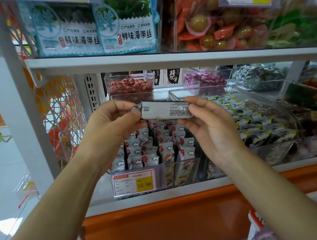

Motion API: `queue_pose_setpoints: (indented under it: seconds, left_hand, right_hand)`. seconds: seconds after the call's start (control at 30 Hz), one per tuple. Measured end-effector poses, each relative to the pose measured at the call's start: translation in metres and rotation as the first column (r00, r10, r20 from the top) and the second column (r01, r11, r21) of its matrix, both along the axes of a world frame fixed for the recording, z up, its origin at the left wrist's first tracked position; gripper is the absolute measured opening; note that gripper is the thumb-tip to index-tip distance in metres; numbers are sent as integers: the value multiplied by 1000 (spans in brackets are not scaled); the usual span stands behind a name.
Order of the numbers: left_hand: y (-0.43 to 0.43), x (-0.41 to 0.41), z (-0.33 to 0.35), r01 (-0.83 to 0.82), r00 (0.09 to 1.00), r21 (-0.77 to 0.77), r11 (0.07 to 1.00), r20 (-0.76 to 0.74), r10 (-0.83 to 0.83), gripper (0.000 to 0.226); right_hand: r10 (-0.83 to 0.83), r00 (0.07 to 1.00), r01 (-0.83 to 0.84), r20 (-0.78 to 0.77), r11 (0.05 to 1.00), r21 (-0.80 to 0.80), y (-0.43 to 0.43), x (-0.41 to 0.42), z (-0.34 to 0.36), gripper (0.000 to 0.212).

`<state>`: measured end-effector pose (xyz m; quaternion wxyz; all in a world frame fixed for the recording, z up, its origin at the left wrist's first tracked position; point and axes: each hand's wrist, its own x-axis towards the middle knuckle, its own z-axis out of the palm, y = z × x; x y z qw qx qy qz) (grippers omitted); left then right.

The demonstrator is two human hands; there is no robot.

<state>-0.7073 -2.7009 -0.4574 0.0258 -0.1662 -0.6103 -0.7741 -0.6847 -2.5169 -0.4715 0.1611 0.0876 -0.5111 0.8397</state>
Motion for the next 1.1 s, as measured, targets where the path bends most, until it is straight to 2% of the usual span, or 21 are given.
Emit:
queue_pose_setpoints:
  seconds: [0.2, 0.33, 0.47, 0.6, 0.93, 1.0, 1.1]
  left_hand:
    - [2, -3, -4, -65, 998, 33, 997, -10, 65, 10]
    - [2, -6, -6, -56, 998, 30, 998, -18, 56, 15]
    - [3, -6, -7, -40, 999, 33, 999, -24, 41, 17]
    - [1, -6, -7, 10, 1000, 91, 996, -5, -9, 19]
    - [0, -8, -6, 103, 985, 245, 964, 108, -132, 19]
    - [-2, -8, -6, 95, 981, 261, 961, 142, -135, 18]
    - [-5, -10, -8, 53, 991, 187, 981, 114, -75, 19]
  right_hand:
    - [-25, 997, 29, 68, 998, -58, -2, 0, -2, 12]
    - [-35, 987, 53, 157, 992, -116, -1, -2, -1, 18]
    - [49, 970, -11, 237, 987, -161, 7, -4, 1, 14]
    - [232, 950, -211, 208, 970, -119, 19, -5, 5, 11]
    - [418, 899, -402, 132, 906, -131, 29, -8, 1, 17]
    - [412, 903, -404, 123, 911, -86, 28, -8, 1, 14]
    - [287, 952, -293, 105, 955, 47, 28, -8, -1, 10]
